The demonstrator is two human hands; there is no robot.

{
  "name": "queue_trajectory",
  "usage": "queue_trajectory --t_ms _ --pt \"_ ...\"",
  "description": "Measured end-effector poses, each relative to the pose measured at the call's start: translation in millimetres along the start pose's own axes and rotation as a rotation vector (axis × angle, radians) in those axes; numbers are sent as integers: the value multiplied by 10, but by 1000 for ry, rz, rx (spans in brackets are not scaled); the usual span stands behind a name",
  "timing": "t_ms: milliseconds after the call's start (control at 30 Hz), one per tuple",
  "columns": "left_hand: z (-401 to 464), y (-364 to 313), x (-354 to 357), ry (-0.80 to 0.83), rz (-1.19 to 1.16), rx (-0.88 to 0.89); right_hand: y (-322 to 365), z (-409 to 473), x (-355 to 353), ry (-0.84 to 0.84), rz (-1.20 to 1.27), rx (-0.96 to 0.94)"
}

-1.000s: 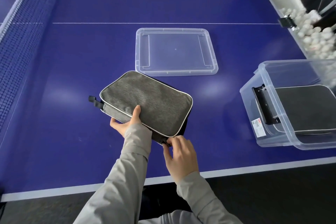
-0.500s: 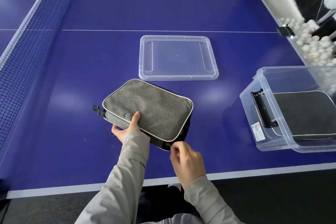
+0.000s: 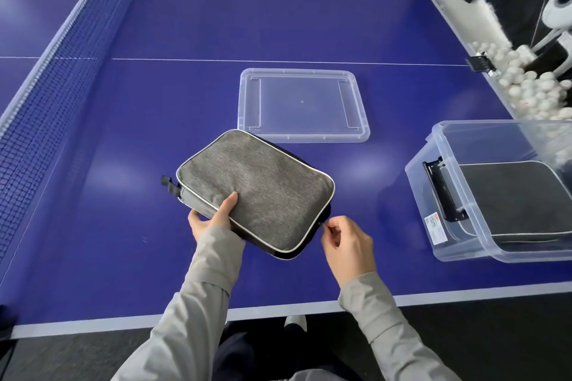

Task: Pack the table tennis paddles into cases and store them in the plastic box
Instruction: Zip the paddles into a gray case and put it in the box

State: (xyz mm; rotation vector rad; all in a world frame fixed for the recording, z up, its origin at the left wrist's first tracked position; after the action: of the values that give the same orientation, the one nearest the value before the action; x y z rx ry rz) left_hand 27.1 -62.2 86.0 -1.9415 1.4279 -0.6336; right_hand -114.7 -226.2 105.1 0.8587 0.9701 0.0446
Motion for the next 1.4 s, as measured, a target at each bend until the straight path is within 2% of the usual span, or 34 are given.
queue_trajectory --t_ms 167,433,667,800,1100,1233,1400 --pt "23 -5 -126 96 34 19 -179 215 -76 -77 5 150" --pt "128 -92 -304 290 75 56 -235 419 -148 82 143 71" --pt "160 -289 -296 471 155 162 -174 573 -118 301 304 217" --pt "128 -388 -299 560 198 202 -95 660 -98 367 387 278" --pt "82 -590 -301 667 294 314 135 889 -58 335 526 309" --pt "29 -721 -321 767 423 420 244 1050 -60 280 559 289" --pt "25 -917 -376 819 598 525 288 1186 -130 209 627 281"
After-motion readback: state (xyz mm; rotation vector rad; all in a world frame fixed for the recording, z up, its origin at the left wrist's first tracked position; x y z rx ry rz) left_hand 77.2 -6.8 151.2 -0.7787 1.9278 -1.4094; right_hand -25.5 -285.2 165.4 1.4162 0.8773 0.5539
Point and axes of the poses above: each hand's wrist, its own z-axis towards the middle knuckle, its own x-axis out of the palm, y = z × x, the point moved 2 cm from there along z, towards the middle knuckle, and after that the axes turned 4 degrees about z, right-handed, at the moved point
